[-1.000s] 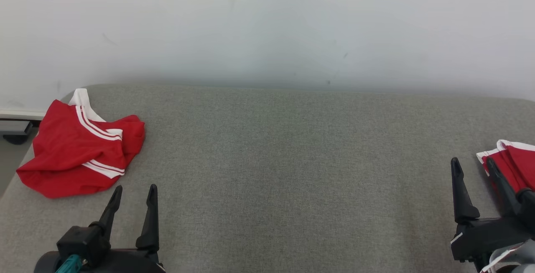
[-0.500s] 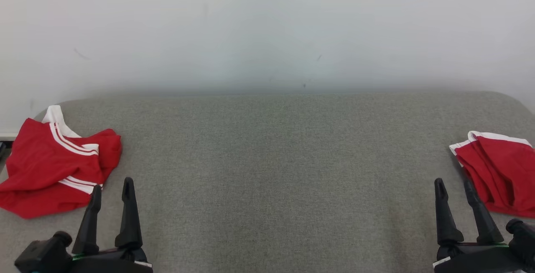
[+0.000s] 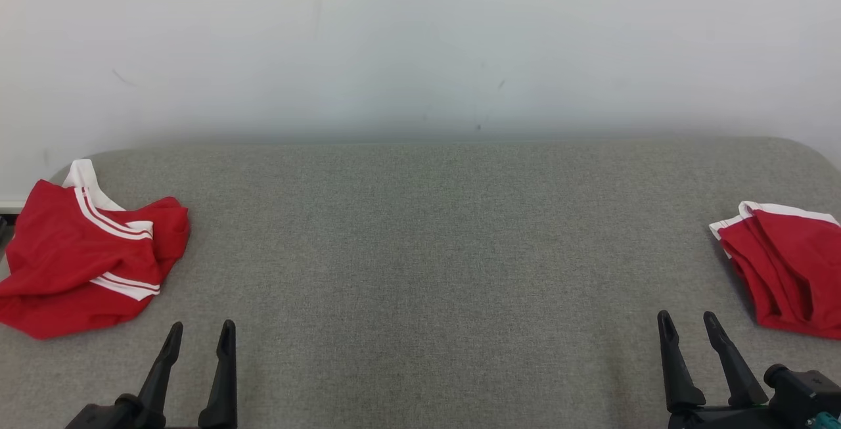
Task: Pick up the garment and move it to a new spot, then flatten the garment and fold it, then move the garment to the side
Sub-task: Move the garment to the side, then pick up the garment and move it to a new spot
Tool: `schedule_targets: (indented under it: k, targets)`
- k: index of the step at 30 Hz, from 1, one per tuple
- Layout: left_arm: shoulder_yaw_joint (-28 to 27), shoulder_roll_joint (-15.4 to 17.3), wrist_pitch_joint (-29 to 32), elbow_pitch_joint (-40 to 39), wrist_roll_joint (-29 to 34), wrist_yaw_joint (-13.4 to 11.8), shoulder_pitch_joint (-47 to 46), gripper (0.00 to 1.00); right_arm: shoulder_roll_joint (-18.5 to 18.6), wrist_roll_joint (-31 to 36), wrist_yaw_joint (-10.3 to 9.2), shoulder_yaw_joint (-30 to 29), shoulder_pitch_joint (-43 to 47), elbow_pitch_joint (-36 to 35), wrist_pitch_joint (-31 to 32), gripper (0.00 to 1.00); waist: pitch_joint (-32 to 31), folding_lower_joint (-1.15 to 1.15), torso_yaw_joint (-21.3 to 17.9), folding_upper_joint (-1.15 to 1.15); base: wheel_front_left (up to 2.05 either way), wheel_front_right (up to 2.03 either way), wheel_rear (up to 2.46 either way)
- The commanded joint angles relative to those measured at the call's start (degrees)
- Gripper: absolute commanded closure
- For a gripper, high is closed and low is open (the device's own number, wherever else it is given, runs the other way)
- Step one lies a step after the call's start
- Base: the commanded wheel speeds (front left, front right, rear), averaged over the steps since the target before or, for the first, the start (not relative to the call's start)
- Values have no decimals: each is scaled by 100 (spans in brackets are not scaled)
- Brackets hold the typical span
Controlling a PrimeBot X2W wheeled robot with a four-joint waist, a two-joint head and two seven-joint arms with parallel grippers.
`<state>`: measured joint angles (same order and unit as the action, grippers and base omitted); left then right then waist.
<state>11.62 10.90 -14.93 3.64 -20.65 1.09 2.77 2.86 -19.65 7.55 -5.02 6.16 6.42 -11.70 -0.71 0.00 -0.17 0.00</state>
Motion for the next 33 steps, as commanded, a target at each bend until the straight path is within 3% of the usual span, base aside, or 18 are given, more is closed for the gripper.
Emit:
schedule_targets:
  k: [1, 19, 28, 33]
  targets:
    - [-34, -1, -30, 43, 143, 43, -55, 0, 9, 31, -12, 7, 12, 15, -38, 0, 23, 0, 22, 0, 0, 0, 0]
    - [-204, -237, -31, 204, 527, 341, -171, 0, 8, -61, -13, 43, -88, 53, -53, 0, 131, 0, 182, 0, 0, 0, 0]
    - [-229, -244, -31, 295, 622, 386, -220, 0, 8, -33, -13, 76, -77, 78, -68, 0, 187, 0, 660, 0, 0, 0, 0]
    - [-225, -229, -31, 351, 652, 396, -229, 0, 8, -42, -12, 108, -45, 98, -82, 0, 194, 0, 1215, 0, 0, 0, 0]
